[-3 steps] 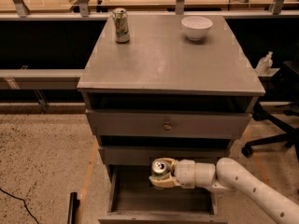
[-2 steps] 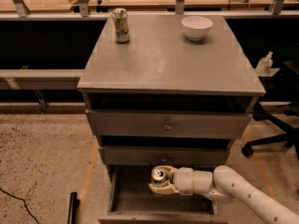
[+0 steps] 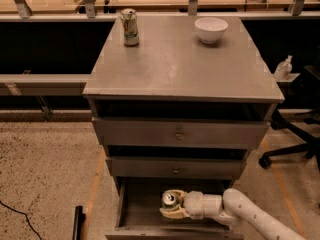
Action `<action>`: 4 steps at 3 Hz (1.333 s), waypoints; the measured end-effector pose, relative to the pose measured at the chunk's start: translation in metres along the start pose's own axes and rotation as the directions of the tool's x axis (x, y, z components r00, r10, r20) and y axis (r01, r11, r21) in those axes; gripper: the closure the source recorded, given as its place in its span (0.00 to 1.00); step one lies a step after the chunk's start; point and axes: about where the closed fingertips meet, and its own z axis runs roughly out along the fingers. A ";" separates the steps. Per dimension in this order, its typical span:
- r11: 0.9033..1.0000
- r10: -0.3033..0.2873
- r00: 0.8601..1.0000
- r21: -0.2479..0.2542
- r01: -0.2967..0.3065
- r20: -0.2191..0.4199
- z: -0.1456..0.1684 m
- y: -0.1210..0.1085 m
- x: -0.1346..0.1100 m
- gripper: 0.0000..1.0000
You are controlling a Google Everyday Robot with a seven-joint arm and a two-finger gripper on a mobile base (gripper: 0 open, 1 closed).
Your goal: Place green can into bottom drawer
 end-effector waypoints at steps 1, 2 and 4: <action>1.000 -0.003 1.000 -0.015 0.003 -0.017 0.006 -0.009 0.022 1.00; 1.000 -0.004 1.000 -0.028 0.003 -0.031 0.010 -0.014 0.036 1.00; 0.999 -0.015 0.996 -0.049 0.011 -0.083 0.011 -0.026 0.063 1.00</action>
Offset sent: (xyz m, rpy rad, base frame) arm 0.0159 -0.0020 -0.0572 -0.0478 0.0110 0.0412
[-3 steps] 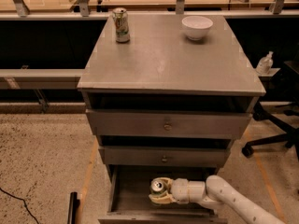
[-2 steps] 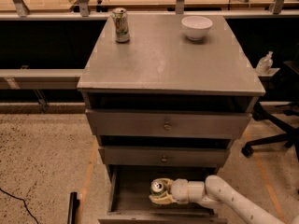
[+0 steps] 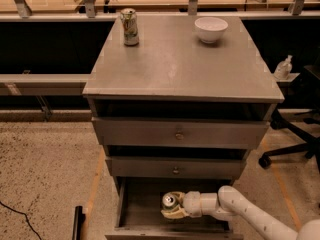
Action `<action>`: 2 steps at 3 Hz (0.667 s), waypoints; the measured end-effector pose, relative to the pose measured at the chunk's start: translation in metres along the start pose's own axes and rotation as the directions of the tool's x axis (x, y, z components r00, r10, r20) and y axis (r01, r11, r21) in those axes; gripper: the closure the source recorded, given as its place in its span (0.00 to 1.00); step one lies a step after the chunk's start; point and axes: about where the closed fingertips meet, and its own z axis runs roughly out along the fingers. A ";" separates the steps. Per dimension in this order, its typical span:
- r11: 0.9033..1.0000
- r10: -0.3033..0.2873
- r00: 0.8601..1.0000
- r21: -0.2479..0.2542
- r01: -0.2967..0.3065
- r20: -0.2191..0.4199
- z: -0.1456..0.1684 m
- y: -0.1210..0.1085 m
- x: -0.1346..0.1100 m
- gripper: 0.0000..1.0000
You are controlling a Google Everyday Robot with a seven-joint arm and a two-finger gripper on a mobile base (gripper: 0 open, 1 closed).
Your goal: Place green can into bottom drawer
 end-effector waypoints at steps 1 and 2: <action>1.000 0.002 0.999 0.010 -0.001 -0.039 0.006 -0.013 0.027 0.82; 1.000 0.026 0.997 0.018 -0.025 -0.072 0.014 -0.022 0.060 0.59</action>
Offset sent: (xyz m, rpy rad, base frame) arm 0.0224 -0.0131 -0.1076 -0.1146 0.0632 -0.0361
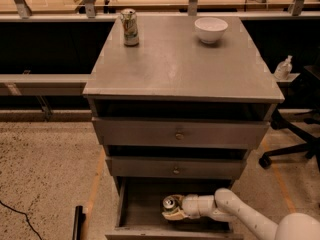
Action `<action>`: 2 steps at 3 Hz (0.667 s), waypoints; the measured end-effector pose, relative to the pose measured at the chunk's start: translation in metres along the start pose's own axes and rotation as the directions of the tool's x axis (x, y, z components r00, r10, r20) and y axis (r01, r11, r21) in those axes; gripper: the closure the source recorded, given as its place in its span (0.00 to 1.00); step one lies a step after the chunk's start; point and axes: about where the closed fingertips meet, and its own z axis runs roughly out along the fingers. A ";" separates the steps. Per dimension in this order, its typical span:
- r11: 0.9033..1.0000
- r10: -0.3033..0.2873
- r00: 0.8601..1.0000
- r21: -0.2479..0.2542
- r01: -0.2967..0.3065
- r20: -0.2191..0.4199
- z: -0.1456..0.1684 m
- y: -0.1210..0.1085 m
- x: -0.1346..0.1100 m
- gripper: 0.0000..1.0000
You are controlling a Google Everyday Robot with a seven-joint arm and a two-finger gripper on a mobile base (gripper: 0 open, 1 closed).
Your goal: Place green can into bottom drawer
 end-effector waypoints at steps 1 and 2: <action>1.000 0.023 0.999 0.012 -0.023 -0.027 0.012 -0.008 0.031 0.35; 0.999 0.031 0.999 0.037 -0.029 -0.033 0.022 -0.013 0.047 0.13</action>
Offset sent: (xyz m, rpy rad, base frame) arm 0.0163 0.0037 -0.0771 -0.0536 0.0137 -0.0847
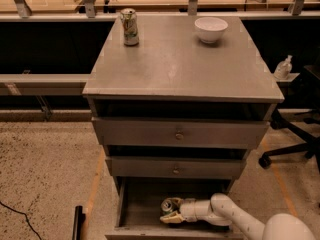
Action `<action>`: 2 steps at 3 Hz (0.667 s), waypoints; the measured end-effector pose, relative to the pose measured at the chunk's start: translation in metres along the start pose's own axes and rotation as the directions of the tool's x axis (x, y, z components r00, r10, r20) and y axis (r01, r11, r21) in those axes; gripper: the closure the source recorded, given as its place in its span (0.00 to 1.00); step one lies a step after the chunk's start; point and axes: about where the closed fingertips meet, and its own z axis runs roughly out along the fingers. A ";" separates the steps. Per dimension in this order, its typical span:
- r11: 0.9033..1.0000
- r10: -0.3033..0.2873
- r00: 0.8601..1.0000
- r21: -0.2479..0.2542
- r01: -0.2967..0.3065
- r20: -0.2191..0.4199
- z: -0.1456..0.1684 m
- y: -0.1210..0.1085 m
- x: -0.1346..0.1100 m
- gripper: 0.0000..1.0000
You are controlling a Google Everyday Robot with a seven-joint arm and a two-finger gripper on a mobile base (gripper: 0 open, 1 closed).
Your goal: Place green can into bottom drawer
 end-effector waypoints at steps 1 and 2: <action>0.999 -0.041 0.999 0.025 0.041 -0.018 0.004 -0.004 0.000 0.00; 0.993 -0.052 0.998 0.101 0.056 -0.037 -0.019 -0.009 -0.016 0.18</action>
Offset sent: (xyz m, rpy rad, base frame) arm 0.0020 -0.0393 0.0551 -0.1116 -0.1114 -0.1591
